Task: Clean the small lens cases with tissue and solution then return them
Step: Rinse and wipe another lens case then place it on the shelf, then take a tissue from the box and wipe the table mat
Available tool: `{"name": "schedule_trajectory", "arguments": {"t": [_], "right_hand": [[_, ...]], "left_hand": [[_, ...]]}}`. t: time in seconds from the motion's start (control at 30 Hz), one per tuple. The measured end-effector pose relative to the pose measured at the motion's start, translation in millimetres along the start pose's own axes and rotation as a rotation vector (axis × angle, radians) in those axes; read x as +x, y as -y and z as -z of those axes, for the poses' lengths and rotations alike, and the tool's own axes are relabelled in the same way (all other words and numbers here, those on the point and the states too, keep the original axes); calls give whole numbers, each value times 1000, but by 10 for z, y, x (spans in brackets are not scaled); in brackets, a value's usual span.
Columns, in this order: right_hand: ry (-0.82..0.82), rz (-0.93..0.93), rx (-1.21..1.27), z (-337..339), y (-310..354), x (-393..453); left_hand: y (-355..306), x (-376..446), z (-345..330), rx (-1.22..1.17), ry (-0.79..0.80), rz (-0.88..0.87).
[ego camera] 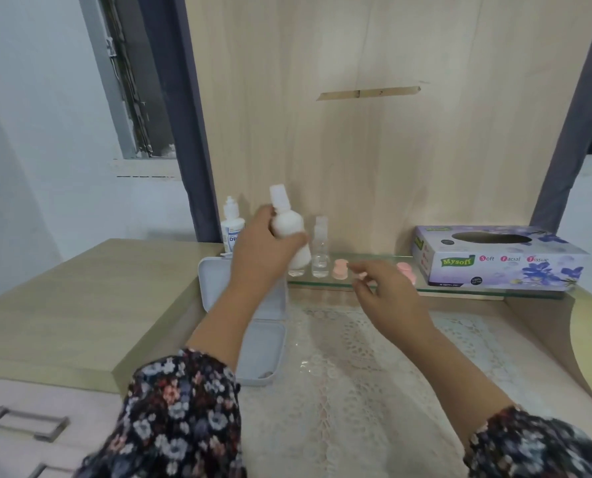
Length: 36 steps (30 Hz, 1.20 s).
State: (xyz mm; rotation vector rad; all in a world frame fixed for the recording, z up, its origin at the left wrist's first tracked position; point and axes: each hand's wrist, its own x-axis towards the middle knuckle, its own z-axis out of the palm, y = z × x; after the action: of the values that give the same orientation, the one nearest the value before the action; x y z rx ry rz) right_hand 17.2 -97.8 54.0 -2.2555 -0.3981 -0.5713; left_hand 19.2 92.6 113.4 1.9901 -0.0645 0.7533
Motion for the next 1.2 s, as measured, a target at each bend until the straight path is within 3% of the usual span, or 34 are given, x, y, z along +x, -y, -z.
{"name": "schedule_trajectory", "arguments": {"t": [0.23,0.4,0.67,1.2], "right_hand": [[97,154,-300,-111,300,472],[150,144,-459,-169,334,581],[125,192,-516,-217,289,587],[103,209,-504,-259,242,568]], "left_hand": [[80,550,224,262,-78,31],[283,640,140,392,30,88],[444,718,-53,519,165,148],[377,686,-67,593,239,167]]}}
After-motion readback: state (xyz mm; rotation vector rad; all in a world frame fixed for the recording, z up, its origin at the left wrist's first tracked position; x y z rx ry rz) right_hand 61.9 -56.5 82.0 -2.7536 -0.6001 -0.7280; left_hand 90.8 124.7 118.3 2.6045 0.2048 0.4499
